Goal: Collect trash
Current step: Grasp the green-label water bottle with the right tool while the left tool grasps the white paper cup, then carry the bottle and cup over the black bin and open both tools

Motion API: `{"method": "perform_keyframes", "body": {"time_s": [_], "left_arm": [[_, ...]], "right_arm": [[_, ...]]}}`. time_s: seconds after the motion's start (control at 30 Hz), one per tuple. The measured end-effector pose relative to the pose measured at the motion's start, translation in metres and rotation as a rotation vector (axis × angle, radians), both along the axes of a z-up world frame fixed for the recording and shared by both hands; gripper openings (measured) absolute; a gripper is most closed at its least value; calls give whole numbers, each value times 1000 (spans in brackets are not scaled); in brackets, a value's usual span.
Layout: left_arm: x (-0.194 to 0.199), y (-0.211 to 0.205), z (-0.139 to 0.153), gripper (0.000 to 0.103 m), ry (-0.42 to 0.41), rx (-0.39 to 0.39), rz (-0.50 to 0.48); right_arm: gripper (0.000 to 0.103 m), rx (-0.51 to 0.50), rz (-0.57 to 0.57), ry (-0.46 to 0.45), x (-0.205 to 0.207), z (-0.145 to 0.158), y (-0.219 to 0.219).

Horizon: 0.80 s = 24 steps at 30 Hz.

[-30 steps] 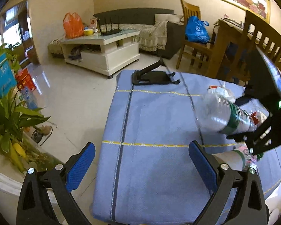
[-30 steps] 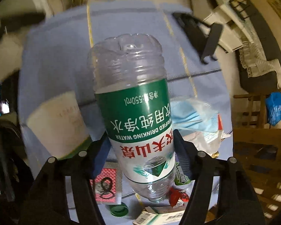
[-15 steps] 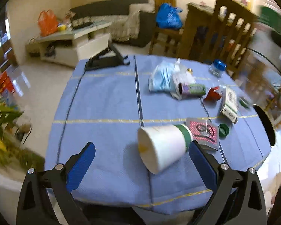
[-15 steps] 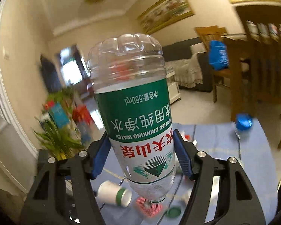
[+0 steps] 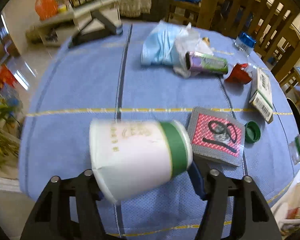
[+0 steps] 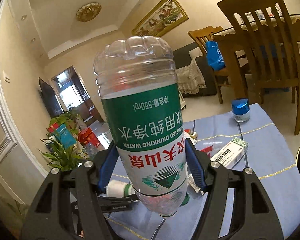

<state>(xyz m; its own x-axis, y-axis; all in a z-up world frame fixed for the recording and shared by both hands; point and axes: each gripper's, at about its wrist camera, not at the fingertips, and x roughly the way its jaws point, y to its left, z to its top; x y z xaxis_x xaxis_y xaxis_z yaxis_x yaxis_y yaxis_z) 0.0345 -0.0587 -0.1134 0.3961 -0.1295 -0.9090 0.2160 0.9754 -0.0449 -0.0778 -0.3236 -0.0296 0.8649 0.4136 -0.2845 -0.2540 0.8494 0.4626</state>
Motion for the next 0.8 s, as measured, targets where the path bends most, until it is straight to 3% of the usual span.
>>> {"method": "perform_keyframes", "body": {"time_s": [0.27,0.43,0.63,0.8], "left_arm": [[-4,19,47,62,-187,74,-15],[-2,14,74,62,-249,78,-70],[-4,-18,95,62,-265,21,-173],[-14,-61,108,62,-286,-22,-286]], "right_arm": [[64,10,-116,-5,-17,3,-40],[64,115,-361,22,-45,-10,-131],[64,-3,-656,59,-62,-19,-213],[66,-86,-768,150,-52,-57,-243]]}}
